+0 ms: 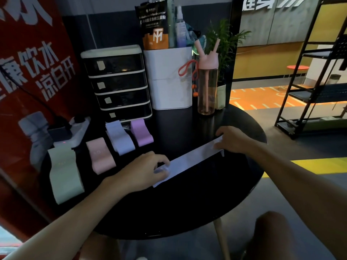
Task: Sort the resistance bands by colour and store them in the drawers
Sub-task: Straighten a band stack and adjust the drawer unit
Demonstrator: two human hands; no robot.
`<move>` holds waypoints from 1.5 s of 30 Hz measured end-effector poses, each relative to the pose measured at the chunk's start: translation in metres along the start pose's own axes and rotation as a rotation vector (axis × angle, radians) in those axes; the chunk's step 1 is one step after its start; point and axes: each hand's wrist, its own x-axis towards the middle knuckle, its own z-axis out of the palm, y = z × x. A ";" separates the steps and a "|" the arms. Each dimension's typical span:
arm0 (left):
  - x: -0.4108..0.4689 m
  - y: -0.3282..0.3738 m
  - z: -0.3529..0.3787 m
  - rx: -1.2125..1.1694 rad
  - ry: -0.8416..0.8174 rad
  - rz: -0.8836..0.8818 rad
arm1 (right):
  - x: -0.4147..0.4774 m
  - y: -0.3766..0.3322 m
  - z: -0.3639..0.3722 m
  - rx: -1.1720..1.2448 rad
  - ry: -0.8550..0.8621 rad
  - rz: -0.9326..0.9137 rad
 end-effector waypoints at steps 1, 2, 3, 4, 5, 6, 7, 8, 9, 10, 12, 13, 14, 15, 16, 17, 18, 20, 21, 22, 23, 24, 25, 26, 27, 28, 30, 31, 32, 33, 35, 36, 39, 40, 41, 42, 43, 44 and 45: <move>0.001 0.001 -0.001 -0.025 -0.024 0.002 | 0.000 0.000 0.001 0.031 0.026 -0.010; 0.001 0.001 -0.002 -0.049 -0.044 0.005 | -0.001 -0.001 0.002 0.066 0.041 -0.018; 0.001 0.001 -0.003 -0.065 -0.069 0.008 | -0.002 -0.002 0.003 0.102 0.039 -0.030; 0.001 0.003 -0.004 -0.070 -0.092 0.011 | -0.004 -0.003 0.004 0.130 0.020 -0.052; 0.001 0.004 -0.005 -0.059 -0.103 0.021 | -0.004 -0.004 0.005 0.150 -0.009 -0.077; 0.001 0.005 -0.006 -0.043 -0.094 0.039 | -0.006 -0.005 0.006 0.163 -0.040 -0.101; 0.000 0.007 -0.005 -0.031 -0.061 0.058 | -0.008 -0.007 0.008 0.169 -0.064 -0.113; 0.000 0.008 -0.004 -0.029 -0.023 0.073 | -0.009 -0.009 0.010 0.160 -0.066 -0.117; -0.001 0.009 -0.002 -0.037 -0.003 0.089 | -0.009 -0.010 0.012 0.131 -0.053 -0.106; -0.001 0.008 0.001 -0.047 -0.008 0.105 | -0.011 -0.012 0.014 0.085 -0.038 -0.086; -0.001 0.006 0.006 -0.045 -0.065 0.133 | -0.011 -0.013 0.015 0.013 -0.039 -0.065; -0.001 0.005 0.007 -0.031 -0.089 0.140 | -0.012 -0.013 0.014 0.004 -0.055 -0.063; -0.001 0.005 0.006 -0.019 -0.099 0.143 | -0.012 -0.014 0.013 0.003 -0.070 -0.056; 0.000 0.004 0.006 -0.013 -0.103 0.142 | -0.011 -0.014 0.012 0.006 -0.080 -0.045; 0.000 0.002 0.005 -0.014 -0.105 0.138 | -0.012 -0.016 0.011 0.002 -0.084 -0.038; 0.000 0.001 0.004 -0.022 -0.106 0.134 | -0.012 -0.017 0.011 -0.003 -0.075 -0.037; -0.001 0.000 0.003 -0.033 -0.100 0.129 | -0.011 -0.020 0.012 -0.009 -0.057 -0.044; -0.002 -0.001 -0.001 -0.041 -0.057 0.119 | -0.011 -0.028 0.014 -0.004 -0.020 -0.072; -0.002 -0.003 -0.006 -0.035 -0.023 0.110 | -0.011 -0.033 0.014 0.006 -0.009 -0.097; -0.002 -0.005 -0.012 -0.026 0.017 0.094 | -0.011 -0.040 0.015 0.021 -0.006 -0.128; -0.001 -0.008 -0.020 -0.015 0.061 0.074 | -0.010 -0.048 0.016 0.044 -0.008 -0.167; 0.001 -0.013 -0.030 -0.011 0.107 0.055 | -0.010 -0.058 0.017 0.068 -0.004 -0.211; 0.003 -0.019 -0.041 -0.011 0.148 0.035 | -0.009 -0.069 0.019 0.090 0.004 -0.253; 0.005 -0.027 -0.053 -0.009 0.182 0.019 | -0.008 -0.081 0.022 0.108 0.016 -0.294; 0.008 -0.034 -0.065 0.001 0.213 0.009 | -0.007 -0.093 0.025 0.129 0.029 -0.332; 0.011 -0.044 -0.076 0.016 0.237 -0.004 | -0.007 -0.107 0.029 0.160 0.045 -0.377; 0.018 -0.063 -0.098 0.057 0.255 -0.049 | -0.009 -0.134 0.040 0.252 0.085 -0.480; 0.022 -0.074 -0.108 0.085 0.262 -0.077 | -0.010 -0.147 0.047 0.295 0.111 -0.532; 0.026 -0.084 -0.118 0.107 0.269 -0.106 | -0.011 -0.159 0.055 0.324 0.130 -0.577; 0.031 -0.096 -0.125 0.117 0.266 -0.138 | -0.011 -0.169 0.064 0.339 0.146 -0.617; 0.039 -0.117 -0.134 0.110 0.235 -0.193 | -0.009 -0.184 0.081 0.324 0.164 -0.669; 0.044 -0.125 -0.136 0.104 0.212 -0.216 | -0.008 -0.190 0.087 0.305 0.172 -0.678; 0.059 -0.149 -0.136 0.109 0.135 -0.263 | -0.002 -0.198 0.099 0.269 0.160 -0.682; 0.064 -0.156 -0.135 0.110 0.111 -0.268 | -0.001 -0.198 0.103 0.259 0.156 -0.688; 0.069 -0.164 -0.133 0.112 0.085 -0.275 | -0.001 -0.198 0.107 0.248 0.150 -0.694; 0.073 -0.170 -0.132 0.109 0.062 -0.281 | -0.001 -0.198 0.110 0.232 0.132 -0.693; 0.078 -0.177 -0.130 0.099 0.039 -0.295 | -0.002 -0.197 0.113 0.210 0.112 -0.691; 0.082 -0.182 -0.128 0.081 0.022 -0.303 | -0.003 -0.195 0.116 0.182 0.095 -0.690; 0.086 -0.185 -0.127 0.064 0.005 -0.309 | -0.004 -0.194 0.118 0.158 0.093 -0.693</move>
